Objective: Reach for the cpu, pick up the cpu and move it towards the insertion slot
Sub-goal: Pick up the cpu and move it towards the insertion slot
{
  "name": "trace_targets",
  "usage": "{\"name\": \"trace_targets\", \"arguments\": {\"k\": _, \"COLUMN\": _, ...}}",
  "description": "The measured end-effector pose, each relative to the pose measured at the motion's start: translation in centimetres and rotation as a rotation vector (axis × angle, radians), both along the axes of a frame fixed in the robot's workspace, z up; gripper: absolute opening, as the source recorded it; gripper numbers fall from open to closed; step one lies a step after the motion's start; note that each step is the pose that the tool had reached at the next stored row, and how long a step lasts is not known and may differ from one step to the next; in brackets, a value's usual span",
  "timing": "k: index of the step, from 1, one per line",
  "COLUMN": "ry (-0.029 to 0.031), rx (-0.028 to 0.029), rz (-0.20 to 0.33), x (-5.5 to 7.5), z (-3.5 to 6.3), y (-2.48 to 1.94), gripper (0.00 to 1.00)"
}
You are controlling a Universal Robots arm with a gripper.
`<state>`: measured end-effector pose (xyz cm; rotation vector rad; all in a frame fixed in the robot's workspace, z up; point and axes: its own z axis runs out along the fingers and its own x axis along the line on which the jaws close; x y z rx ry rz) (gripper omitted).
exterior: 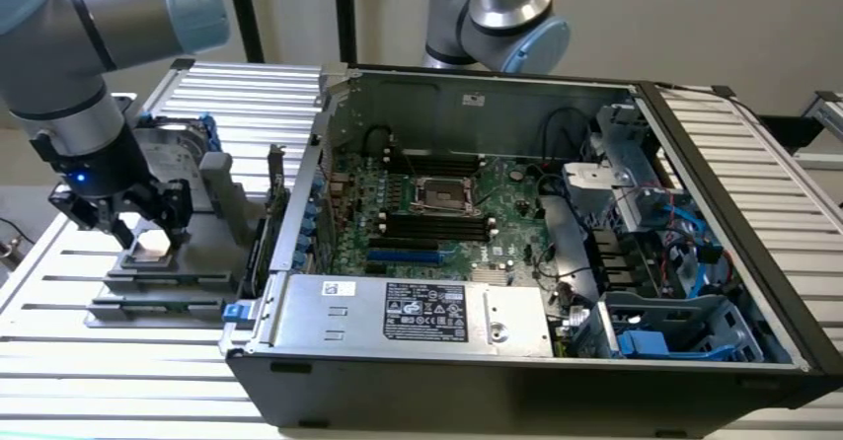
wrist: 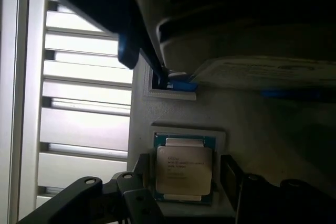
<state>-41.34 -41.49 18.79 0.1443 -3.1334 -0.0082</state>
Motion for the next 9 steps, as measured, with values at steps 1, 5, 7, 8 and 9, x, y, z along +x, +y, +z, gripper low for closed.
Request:
{"name": "trace_targets", "arguments": {"k": 1, "ry": 0.0003, "rx": -0.0023, "rz": 0.000, "x": 0.00, "z": 0.00, "y": 0.04, "gripper": 0.65}}
{"name": "trace_targets", "arguments": {"k": 5, "ry": 0.0015, "rx": -0.0098, "rz": 0.000, "x": 0.00, "z": -0.03, "y": 0.10, "gripper": 0.65}}
{"name": "trace_targets", "arguments": {"k": 7, "ry": 0.0021, "rx": -0.0117, "rz": 0.000, "x": -0.01, "z": -0.02, "y": 0.11, "gripper": 0.65}}
{"name": "trace_targets", "arguments": {"k": 8, "ry": 0.0021, "rx": -0.0119, "rz": 0.000, "x": 0.00, "z": -0.02, "y": 0.10, "gripper": 0.65}}
{"name": "trace_targets", "arguments": {"k": 9, "ry": 0.0020, "rx": -0.0119, "rz": 0.000, "x": 0.00, "z": -0.03, "y": 0.11, "gripper": 0.65}}
